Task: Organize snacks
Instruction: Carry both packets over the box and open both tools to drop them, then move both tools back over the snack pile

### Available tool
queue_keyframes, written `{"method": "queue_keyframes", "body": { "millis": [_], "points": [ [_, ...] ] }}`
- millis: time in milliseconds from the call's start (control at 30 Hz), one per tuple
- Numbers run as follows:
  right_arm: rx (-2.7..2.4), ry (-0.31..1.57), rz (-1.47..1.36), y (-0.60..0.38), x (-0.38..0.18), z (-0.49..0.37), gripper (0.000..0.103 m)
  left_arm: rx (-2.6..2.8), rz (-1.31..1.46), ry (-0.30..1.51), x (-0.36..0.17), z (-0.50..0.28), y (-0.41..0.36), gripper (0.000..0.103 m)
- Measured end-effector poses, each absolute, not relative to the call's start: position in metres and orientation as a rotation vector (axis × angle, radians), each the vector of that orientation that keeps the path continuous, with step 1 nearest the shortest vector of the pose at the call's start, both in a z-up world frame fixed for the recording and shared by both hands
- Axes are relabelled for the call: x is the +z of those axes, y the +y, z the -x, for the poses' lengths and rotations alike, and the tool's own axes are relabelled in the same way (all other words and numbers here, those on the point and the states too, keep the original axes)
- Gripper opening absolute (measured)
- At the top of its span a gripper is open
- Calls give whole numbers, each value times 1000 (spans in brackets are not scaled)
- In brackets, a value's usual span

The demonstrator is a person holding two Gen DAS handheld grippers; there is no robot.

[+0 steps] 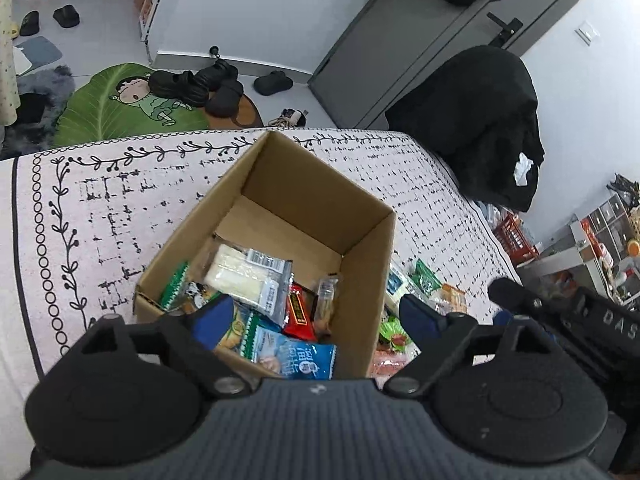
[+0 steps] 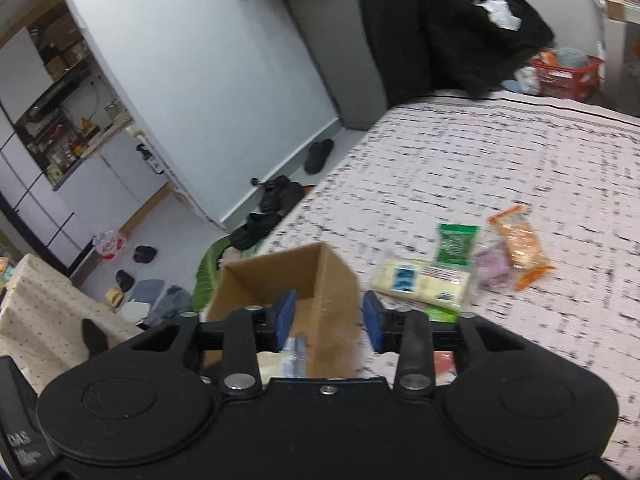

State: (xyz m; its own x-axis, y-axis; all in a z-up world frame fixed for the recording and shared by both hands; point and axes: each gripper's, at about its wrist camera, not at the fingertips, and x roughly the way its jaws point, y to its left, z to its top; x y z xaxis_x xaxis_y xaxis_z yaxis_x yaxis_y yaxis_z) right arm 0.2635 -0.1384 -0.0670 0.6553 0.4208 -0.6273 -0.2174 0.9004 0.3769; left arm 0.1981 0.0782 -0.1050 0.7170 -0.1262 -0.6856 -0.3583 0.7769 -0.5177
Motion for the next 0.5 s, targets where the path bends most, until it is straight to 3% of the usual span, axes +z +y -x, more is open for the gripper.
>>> {"method": "queue_keyframes", "body": {
  "millis": [200,400,500],
  "points": [
    [312,786,-300,-176,-76,-263,49,134,637,750,-96,-198,63,90],
    [294,792,-322,-203,-83,-264,61,114,575,735,-86,-202,40,90],
    [287,782,-334,-216,-84,-264,73,102,548,732,-81,-203,27,90]
  ]
}}
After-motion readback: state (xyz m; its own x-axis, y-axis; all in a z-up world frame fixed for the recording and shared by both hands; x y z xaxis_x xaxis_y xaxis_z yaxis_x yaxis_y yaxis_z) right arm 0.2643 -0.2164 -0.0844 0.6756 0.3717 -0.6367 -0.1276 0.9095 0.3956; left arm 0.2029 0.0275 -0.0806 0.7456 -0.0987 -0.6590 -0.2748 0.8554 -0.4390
